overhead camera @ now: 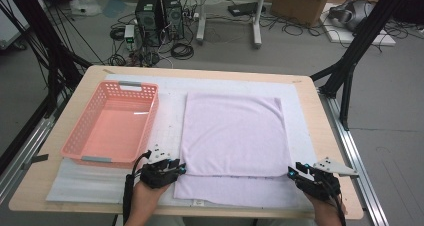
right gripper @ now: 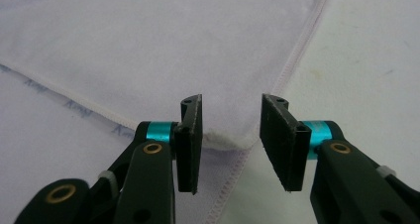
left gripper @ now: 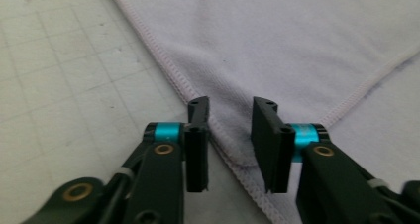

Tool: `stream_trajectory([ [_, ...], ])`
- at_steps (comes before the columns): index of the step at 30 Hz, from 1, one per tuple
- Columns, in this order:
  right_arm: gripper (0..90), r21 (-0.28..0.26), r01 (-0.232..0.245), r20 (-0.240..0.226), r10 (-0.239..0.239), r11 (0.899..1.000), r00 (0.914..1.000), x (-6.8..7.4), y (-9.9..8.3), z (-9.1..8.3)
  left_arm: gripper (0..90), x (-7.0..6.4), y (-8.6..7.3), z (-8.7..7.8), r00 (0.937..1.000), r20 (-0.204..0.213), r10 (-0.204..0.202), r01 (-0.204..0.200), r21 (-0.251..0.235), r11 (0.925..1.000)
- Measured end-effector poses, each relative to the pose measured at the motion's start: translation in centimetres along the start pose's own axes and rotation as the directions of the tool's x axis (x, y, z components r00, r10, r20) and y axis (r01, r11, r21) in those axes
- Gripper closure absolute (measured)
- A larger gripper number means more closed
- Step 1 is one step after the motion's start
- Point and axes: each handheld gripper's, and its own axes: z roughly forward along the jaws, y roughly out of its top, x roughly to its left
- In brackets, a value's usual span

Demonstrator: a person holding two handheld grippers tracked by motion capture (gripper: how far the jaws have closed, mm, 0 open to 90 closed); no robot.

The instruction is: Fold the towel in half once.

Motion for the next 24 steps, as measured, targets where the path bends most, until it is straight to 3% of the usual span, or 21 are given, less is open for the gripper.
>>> stream_trajectory([
  [5,59.6,-0.006,-0.011,0.000,0.011,1.000,0.9999,-0.20,0.02,-0.05,80.3,-0.35,0.05,-0.15,0.9995,-0.010,0.031,-0.031,-0.034,0.9989],
  [10,59.3,-0.001,-0.011,-0.004,0.011,1.000,0.9999,-0.21,0.01,0.10,80.0,-0.56,0.24,-0.63,0.9988,0.038,0.033,-0.029,-0.092,0.9953],
  [17,58.8,0.000,-0.008,-0.012,0.009,1.000,0.9999,-0.14,0.05,0.19,72.5,-0.68,0.02,0.00,0.9980,0.063,0.006,-0.002,-0.055,0.9985],
  [22,58.2,0.002,-0.008,-0.010,0.008,1.000,0.9999,-0.09,0.05,0.20,71.8,-0.83,0.08,0.23,0.9995,0.030,0.006,-0.005,-0.028,0.9996],
  [24,58.1,0.006,-0.004,0.003,0.004,1.000,1.0000,-0.10,0.06,0.23,78.1,-0.96,0.11,0.35,0.9997,0.021,0.012,-0.012,-0.017,0.9998],
])
